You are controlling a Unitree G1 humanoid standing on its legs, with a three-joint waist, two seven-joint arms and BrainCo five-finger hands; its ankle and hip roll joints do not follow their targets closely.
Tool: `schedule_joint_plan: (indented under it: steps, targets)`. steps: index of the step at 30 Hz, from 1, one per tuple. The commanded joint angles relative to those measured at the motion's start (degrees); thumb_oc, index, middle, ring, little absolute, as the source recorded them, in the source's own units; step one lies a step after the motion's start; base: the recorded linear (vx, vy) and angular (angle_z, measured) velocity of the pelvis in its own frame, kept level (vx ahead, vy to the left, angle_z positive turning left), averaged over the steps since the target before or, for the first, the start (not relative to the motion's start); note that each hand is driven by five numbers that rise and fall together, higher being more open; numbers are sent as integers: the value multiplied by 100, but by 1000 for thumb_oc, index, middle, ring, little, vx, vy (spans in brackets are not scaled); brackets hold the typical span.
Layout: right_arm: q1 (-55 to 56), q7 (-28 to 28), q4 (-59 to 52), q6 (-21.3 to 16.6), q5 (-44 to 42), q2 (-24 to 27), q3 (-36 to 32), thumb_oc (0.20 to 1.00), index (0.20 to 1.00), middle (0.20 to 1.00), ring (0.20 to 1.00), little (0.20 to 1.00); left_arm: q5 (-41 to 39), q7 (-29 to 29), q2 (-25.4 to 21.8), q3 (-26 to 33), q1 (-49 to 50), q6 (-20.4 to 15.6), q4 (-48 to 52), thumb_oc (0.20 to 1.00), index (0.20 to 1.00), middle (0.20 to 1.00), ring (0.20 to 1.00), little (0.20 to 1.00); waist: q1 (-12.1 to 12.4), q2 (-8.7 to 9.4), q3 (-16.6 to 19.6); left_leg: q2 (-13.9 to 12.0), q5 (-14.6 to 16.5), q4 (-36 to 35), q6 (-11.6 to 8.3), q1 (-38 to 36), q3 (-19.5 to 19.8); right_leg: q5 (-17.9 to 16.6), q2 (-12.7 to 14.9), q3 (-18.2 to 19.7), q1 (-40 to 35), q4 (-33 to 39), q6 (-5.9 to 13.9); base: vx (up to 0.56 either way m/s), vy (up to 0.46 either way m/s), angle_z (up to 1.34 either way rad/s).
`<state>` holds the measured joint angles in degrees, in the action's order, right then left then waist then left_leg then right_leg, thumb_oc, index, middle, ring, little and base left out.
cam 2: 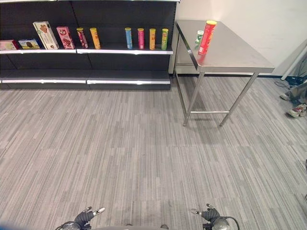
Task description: Put the goods on the table back onto the shelves and tidy them up.
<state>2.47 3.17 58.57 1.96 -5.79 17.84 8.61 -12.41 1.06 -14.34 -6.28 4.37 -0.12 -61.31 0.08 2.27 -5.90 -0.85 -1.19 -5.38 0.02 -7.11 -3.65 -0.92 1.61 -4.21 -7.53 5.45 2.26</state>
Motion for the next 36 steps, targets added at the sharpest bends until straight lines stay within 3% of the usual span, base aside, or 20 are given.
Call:
schedule_joint_plan:
  steps: [1,36]
  targets:
    - [-274,18,81,-68,-170,58,148,1000,1000,1000,1000,1000,22,9,-33,-13,-289,-125,-351,1000,1000,1000,1000,1000,-87,-100,53,-89,410,38,-296,-41,-140,72,294,-318,84,-45,477,0,0,0]
    - [-106,103,243,-68,-129,42,167,1000,1000,1000,1000,1000,107,61,21,-145,-334,-147,-318,1000,1000,1000,1000,1000,-1,-150,0,-12,447,38,-218,5,-9,14,316,-257,170,-45,530,-4,6,0]
